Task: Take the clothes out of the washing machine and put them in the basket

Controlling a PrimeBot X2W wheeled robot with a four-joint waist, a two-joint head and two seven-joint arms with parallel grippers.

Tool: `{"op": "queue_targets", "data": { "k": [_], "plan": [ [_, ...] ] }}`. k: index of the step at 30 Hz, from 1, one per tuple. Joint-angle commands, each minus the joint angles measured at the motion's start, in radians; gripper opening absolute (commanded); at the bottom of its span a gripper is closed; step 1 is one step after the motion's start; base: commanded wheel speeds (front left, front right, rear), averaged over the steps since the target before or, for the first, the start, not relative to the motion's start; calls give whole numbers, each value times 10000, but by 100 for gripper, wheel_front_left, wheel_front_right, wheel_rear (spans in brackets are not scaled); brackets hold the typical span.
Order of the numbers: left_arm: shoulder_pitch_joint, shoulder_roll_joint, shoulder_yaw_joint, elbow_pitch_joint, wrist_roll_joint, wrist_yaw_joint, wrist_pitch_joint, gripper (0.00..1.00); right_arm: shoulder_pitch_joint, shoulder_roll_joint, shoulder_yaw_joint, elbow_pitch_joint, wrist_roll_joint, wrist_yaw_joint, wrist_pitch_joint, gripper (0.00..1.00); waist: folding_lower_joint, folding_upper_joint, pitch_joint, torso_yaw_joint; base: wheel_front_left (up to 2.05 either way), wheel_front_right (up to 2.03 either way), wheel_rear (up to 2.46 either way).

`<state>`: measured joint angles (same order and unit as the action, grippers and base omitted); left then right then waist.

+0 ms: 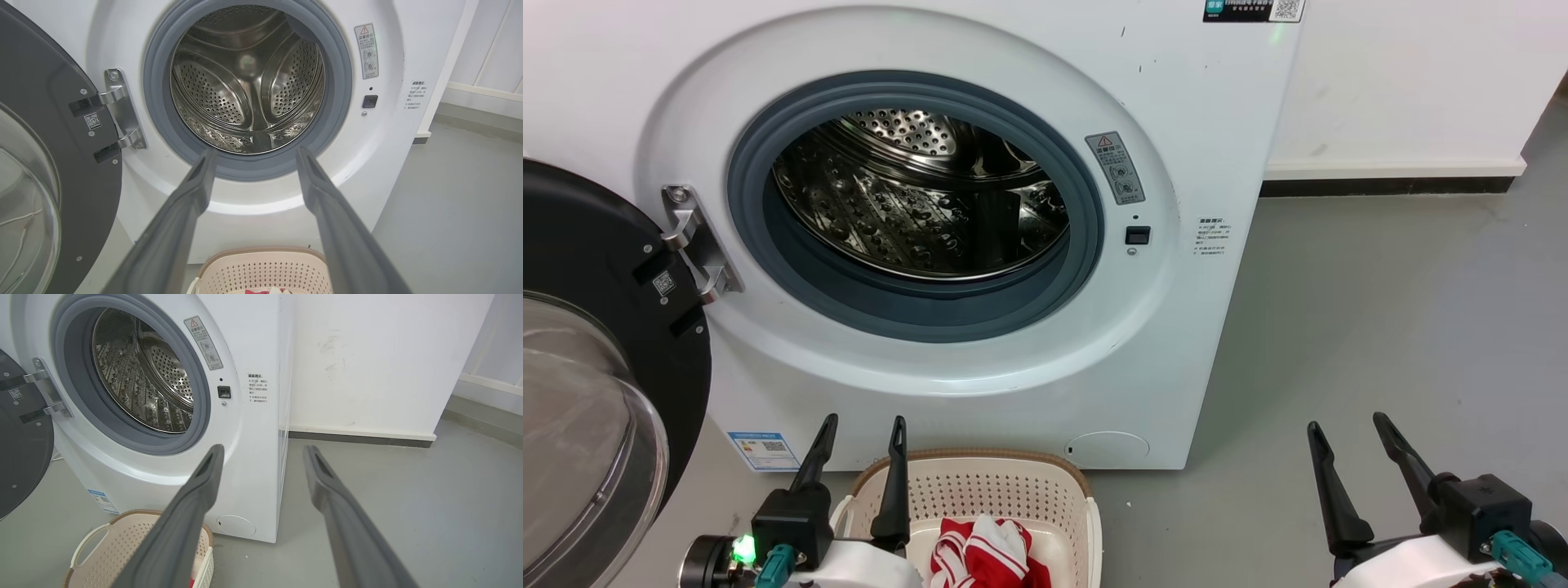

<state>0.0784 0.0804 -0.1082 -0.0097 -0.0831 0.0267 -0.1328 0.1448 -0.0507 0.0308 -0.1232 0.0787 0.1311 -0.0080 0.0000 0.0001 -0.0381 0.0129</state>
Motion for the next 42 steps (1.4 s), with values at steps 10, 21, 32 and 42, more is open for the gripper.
{"op": "queue_targets", "data": {
  "k": [10,21,32,42],
  "plan": [
    [1,160,37,-147,-86,108,74,100,58,9,29,-40,83,-7,3,100,0,-1,23,-57,0,0,0],
    [59,92,-12,78,-295,90,80,0,47,2,61,187,274,0,-36,0,1,-1,24,-84,0,0,0],
    [-251,136,216,427,-2691,-139,356,0,-378,-161,6,707,2748,-1,15,0,1,-1,59,-88,0,0,0],
    [-558,157,432,838,-4902,-394,615,0,-767,-272,-59,1207,5010,-1,69,0,1,-1,96,-93,0,0,0]
  ]
}}
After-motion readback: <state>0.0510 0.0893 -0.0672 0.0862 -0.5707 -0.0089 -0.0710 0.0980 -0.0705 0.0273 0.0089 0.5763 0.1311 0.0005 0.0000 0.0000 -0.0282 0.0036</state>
